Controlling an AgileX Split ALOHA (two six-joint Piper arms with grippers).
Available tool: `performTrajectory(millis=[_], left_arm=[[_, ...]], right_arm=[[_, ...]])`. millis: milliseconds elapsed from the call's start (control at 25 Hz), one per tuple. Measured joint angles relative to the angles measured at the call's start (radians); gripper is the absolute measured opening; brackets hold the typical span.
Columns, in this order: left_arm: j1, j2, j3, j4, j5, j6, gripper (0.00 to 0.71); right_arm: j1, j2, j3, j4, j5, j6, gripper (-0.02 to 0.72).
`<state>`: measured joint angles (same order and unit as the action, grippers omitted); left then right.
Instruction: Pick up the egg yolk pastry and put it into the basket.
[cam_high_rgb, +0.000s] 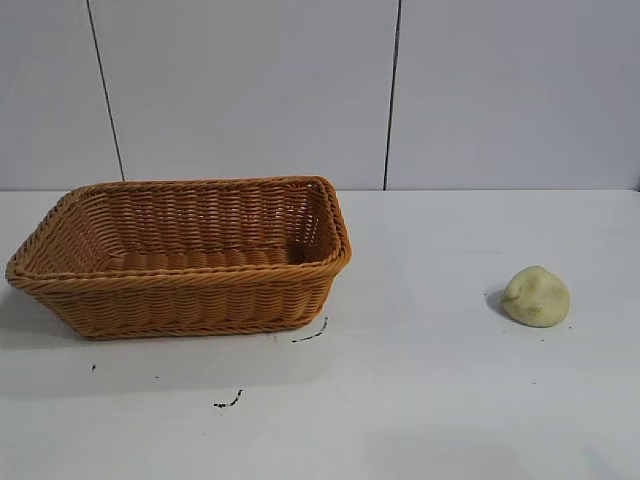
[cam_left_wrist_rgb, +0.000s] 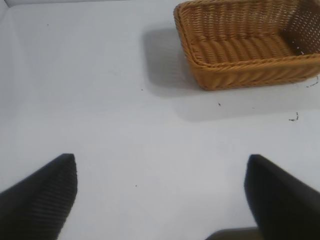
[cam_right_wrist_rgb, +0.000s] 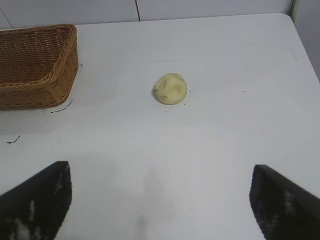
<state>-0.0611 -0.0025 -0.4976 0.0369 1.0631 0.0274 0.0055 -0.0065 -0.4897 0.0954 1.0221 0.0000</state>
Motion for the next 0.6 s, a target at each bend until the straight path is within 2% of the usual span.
performTrajectory(millis=[600], left_arm=[[0.0,0.0,0.0,0.0,0.0,0.0,0.693]], right_arm=[[0.0,0.0,0.0,-0.011,0.0,0.006,0.696]])
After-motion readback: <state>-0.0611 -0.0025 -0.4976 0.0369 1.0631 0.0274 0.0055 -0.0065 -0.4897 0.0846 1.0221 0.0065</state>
